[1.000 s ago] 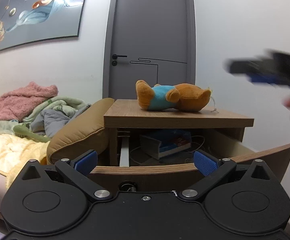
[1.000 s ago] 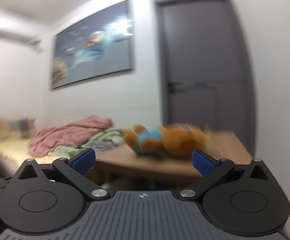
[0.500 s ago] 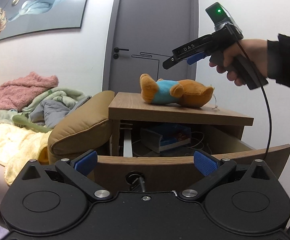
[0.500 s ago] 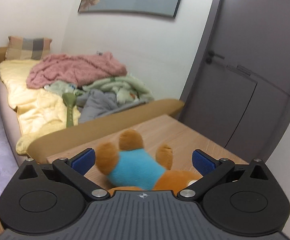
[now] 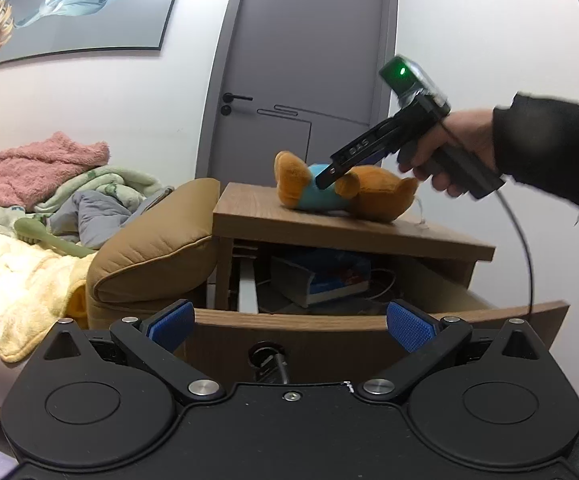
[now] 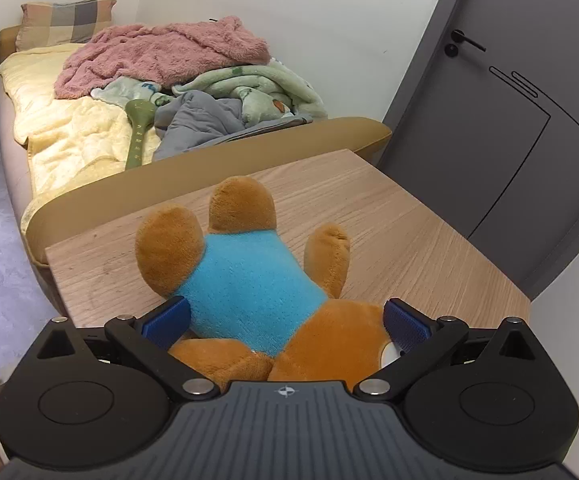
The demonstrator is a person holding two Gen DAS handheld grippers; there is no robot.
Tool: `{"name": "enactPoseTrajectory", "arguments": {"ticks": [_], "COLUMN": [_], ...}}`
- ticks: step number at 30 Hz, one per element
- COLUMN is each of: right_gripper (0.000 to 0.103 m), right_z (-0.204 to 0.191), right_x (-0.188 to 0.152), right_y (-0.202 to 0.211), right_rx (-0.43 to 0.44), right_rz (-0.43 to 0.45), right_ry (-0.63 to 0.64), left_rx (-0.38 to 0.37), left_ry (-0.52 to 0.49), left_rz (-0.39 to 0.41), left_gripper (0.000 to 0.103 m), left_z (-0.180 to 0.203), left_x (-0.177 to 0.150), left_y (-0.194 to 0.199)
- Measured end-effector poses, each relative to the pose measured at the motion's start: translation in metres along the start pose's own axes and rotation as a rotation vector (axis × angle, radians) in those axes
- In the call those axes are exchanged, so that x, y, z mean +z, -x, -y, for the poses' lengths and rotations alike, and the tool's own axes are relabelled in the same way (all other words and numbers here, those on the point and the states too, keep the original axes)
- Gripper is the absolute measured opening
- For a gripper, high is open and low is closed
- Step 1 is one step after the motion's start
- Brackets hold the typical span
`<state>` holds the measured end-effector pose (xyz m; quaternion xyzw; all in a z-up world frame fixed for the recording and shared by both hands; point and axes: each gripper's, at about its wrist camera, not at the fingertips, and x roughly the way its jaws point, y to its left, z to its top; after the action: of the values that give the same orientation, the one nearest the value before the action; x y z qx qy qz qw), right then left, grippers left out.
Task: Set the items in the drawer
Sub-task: 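Lower the right tool over the teddy bear and close on it, then lift the teddy bear off the cabinet top with the right tool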
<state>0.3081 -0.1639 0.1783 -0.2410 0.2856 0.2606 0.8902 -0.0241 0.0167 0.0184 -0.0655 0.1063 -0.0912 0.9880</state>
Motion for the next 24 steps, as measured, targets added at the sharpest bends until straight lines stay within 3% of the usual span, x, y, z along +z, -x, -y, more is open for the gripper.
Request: {"name": "enactPoseTrajectory", "arguments": {"ticks": [11, 13, 19, 24], "right_gripper": [0.101, 0.091, 0.057, 0.046], "right_z": [0.004, 0.006, 0.002, -0.005], "right_x": [0.005, 0.007, 0.01, 0.01], "right_y": [-0.014, -0.015, -0.001, 0.018], "right_rx": [0.023, 0.033, 0.003, -0.032], "right_rz": [-0.059, -0.088, -0.066, -0.042], "right_ry": [-0.028, -0.042, -0.024, -0.014], "left_rx": [-0.026, -0.026, -0.02, -0.018], "left_ry": [0.021, 0.021, 0.019, 0.006], "left_rz": [0.008, 0.013, 0.027, 0.042], "left_gripper": [0.102, 0.102, 0.102, 0.102], "left_z": [0.008, 0.009, 0.012, 0.017], "left_x": [-0.001, -0.001, -0.003, -0.004], "left_y": [0.007, 0.009, 0.015, 0.018]}}
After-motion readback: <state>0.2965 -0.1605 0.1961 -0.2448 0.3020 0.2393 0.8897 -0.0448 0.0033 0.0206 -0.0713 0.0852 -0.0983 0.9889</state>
